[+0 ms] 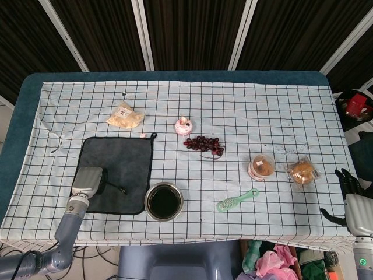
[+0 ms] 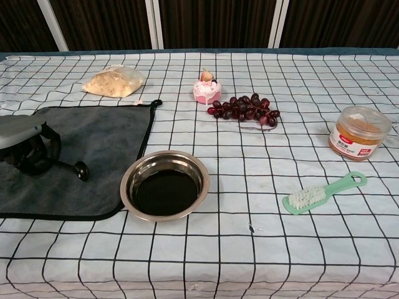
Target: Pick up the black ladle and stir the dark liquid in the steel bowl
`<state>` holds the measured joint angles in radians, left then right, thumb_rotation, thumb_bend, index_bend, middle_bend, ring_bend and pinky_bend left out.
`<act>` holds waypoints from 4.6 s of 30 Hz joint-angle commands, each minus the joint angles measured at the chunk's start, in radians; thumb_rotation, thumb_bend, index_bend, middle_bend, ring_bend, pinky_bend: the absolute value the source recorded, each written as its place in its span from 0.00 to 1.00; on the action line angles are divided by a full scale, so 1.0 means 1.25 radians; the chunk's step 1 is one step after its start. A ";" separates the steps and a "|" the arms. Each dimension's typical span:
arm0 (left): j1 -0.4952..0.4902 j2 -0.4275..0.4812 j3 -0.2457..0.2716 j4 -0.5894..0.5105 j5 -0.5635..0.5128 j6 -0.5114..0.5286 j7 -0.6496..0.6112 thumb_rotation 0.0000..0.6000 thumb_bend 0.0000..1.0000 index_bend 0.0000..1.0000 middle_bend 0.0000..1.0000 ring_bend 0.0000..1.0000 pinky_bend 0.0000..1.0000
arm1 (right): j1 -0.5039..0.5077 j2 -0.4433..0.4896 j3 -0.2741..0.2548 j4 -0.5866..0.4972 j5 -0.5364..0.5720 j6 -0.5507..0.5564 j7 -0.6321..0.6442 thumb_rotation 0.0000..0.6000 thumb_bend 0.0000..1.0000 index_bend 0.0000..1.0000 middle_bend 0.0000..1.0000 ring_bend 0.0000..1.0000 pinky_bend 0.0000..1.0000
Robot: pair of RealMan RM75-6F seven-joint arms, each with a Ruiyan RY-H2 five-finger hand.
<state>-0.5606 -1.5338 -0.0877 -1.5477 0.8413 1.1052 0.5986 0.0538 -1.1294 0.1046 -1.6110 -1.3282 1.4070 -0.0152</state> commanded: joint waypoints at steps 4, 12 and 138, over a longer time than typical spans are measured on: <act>0.000 0.004 -0.002 -0.008 0.004 0.005 0.000 1.00 0.47 0.57 0.84 0.81 0.80 | -0.001 0.002 0.001 -0.001 0.000 0.001 0.002 1.00 0.11 0.03 0.01 0.06 0.22; -0.002 0.014 -0.005 -0.026 0.000 0.010 0.006 1.00 0.47 0.57 0.84 0.81 0.80 | -0.002 0.003 0.001 -0.001 -0.003 0.004 0.006 1.00 0.11 0.03 0.01 0.06 0.22; -0.287 -0.115 0.141 -0.116 0.259 0.096 0.782 1.00 0.51 0.69 0.90 0.84 0.83 | -0.027 0.034 0.000 -0.014 -0.019 0.025 0.085 1.00 0.11 0.03 0.01 0.06 0.22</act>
<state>-0.9205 -1.6812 0.0988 -1.7038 1.1708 1.2307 1.5875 0.0198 -1.0868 0.1053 -1.6281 -1.3526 1.4380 0.0915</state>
